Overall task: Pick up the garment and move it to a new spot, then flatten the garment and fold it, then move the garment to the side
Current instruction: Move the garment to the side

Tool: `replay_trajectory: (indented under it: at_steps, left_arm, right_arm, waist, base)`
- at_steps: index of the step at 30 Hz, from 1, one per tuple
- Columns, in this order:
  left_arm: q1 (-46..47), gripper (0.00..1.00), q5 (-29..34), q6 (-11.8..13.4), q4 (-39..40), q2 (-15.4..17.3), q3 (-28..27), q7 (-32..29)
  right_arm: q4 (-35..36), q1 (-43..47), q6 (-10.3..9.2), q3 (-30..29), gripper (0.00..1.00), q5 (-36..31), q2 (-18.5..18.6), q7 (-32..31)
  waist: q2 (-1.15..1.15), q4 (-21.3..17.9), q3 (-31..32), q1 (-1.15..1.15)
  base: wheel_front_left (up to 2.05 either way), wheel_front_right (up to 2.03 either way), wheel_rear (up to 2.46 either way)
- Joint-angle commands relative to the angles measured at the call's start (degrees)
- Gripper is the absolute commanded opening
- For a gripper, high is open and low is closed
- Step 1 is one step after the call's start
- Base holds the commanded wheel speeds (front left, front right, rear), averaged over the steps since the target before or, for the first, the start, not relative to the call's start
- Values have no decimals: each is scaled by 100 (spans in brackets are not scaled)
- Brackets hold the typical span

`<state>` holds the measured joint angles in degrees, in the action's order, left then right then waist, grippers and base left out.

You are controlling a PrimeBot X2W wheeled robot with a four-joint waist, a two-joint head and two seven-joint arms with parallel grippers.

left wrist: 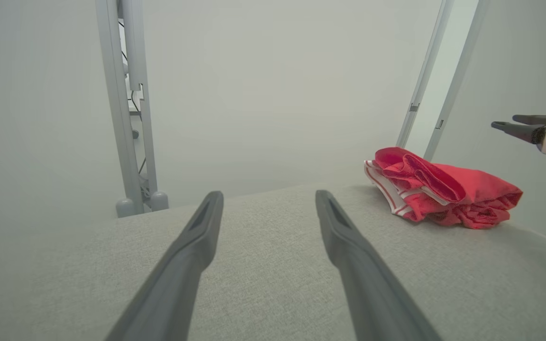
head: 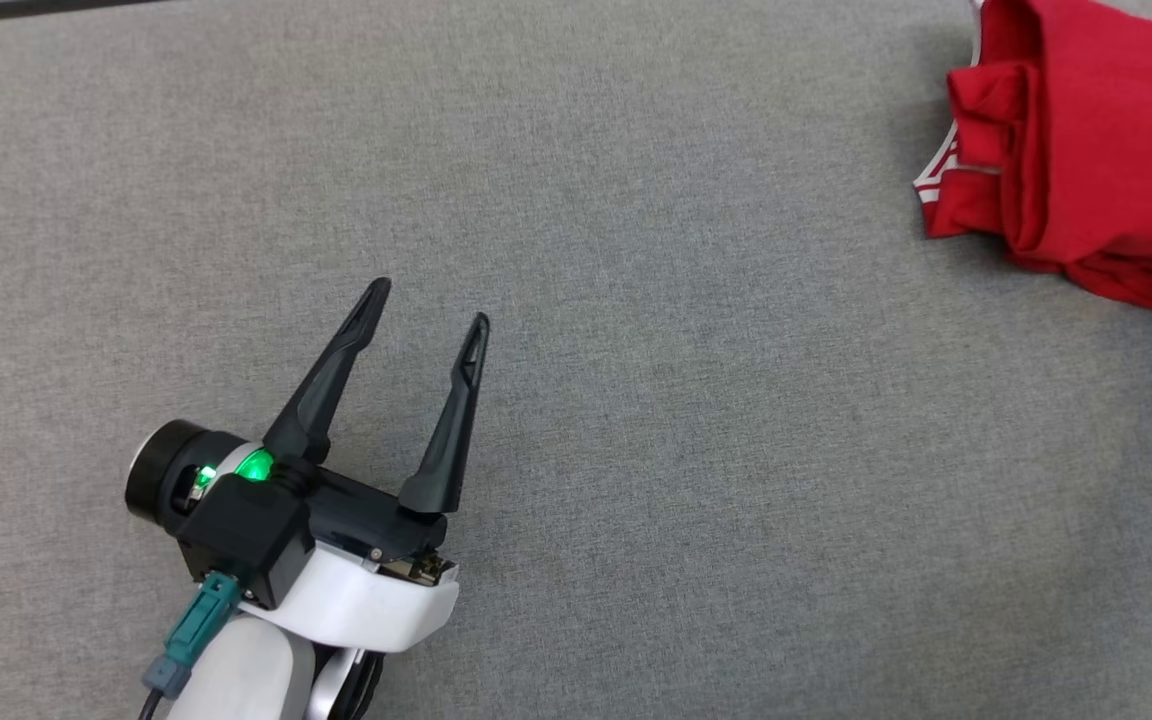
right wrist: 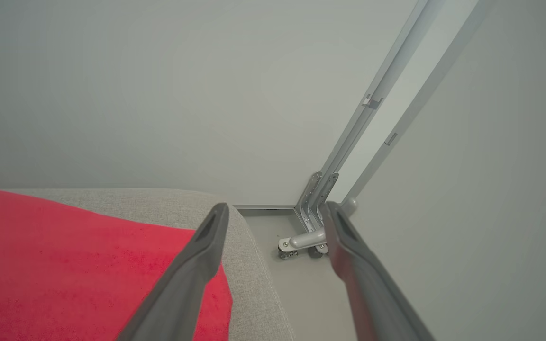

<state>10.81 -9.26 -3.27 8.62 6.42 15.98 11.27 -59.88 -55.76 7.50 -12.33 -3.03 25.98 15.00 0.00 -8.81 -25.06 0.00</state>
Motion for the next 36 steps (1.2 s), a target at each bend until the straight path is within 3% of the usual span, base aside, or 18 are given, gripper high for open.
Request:
replay_trajectory:
  at_steps: [1,4,6,9,12,19,22,28,36]
  left_arm:
    - [-60,100,16,50,-3,28,-31,31]
    - [-181,100,25,170,-31,12,-75,34]
    - [-271,100,1,253,-96,-1,-109,11]
    - [-392,100,-2,482,-203,-44,-215,-43]
    - [-475,100,-109,733,-278,-108,-365,-86]
    - [-746,100,-528,1121,-487,-233,-619,-145]
    - [-914,100,-810,1169,-625,-271,-706,-133]
    - [-1188,100,-866,1345,-817,-221,-850,2]
    - [-1532,100,-513,1291,-1251,-69,-684,286]
  right_arm:
    - [90,175,-2,-128,100,-188,-179,29]
    - [693,370,-3,-564,100,-692,-857,31]
    - [1084,605,-3,-619,100,-664,-1313,30]
    - [1575,940,-3,-377,100,-388,-1826,29]
    - [1971,1299,-3,118,100,42,-2070,29]
    - [3115,2387,-3,1487,100,1063,-2213,30]
    - [3529,2908,-3,1763,100,1341,-2210,30]
    - [4333,3981,-2,1814,100,1420,-2249,29]
    - [5109,5299,-3,1701,100,1315,-2271,30]
  waist:
    - [0,15,84,0]
    - [0,40,286,0]
    - [0,55,461,0]
    - [0,93,750,0]
    - [0,136,1028,0]
    - [0,271,1762,0]
    - [0,308,2084,0]
    - [0,367,2546,0]
    - [0,384,2958,0]
  base:
    - [0,0,0]
    - [0,0,0]
    - [0,0,0]
    - [0,0,0]
    - [0,0,0]
    - [0,0,0]
    - [0,0,0]
    - [0,0,0]
    - [0,0,0]
